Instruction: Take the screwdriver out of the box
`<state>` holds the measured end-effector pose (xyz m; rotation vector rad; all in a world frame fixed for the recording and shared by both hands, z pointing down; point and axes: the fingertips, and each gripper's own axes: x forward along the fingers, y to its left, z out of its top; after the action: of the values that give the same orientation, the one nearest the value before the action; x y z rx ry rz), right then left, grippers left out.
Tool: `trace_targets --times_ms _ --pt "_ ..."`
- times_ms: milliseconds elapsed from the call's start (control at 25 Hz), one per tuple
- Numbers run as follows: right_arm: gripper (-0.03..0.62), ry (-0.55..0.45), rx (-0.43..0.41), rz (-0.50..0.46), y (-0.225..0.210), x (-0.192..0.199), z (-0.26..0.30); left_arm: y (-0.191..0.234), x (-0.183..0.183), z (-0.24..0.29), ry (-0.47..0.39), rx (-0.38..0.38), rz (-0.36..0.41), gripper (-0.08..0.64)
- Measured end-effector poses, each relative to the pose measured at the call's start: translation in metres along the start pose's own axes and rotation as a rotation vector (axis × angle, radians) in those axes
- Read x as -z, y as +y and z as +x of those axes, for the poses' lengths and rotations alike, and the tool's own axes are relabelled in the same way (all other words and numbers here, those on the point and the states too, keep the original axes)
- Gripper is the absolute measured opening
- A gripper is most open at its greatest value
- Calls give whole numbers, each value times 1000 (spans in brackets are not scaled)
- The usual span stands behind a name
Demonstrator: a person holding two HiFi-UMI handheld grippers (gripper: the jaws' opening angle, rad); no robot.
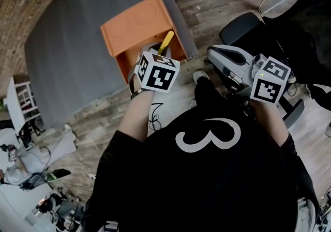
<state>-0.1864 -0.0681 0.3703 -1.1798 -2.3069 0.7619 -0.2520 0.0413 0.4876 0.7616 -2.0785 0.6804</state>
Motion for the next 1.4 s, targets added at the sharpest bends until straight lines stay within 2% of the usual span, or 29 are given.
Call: trace_targets --times_ms 200,440,680,800,1000,1120,1280,1400 --pt "2 -6 -12 2 5 -4 0 1 -16 -16 -80 -20 -5 94" --pt "2 -13 -29 -62 34 -24 5 6 -41 -63 -226 -24 -57 94" --pt "2 -31 -46 -137 60 -41 6 0 -56 -108 -419 62 -189 94" --pt "2 -40 -47 -191 83 -36 4 -9 -44 -136 -482 101 -232 94" --pt "2 -55 -64 -236 115 -43 4 -14 -38 -183 -583 210 -364 94" --pt "2 -67 -83 -260 129 -38 8 -12 -33 -204 -649 220 -395 94" --pt "0 -69 -94 -290 155 -20 8 -20 -19 -240 -758 292 -458 94" --pt "0 -76 -86 -306 161 -18 5 -25 -21 -256 -811 330 -472 94"
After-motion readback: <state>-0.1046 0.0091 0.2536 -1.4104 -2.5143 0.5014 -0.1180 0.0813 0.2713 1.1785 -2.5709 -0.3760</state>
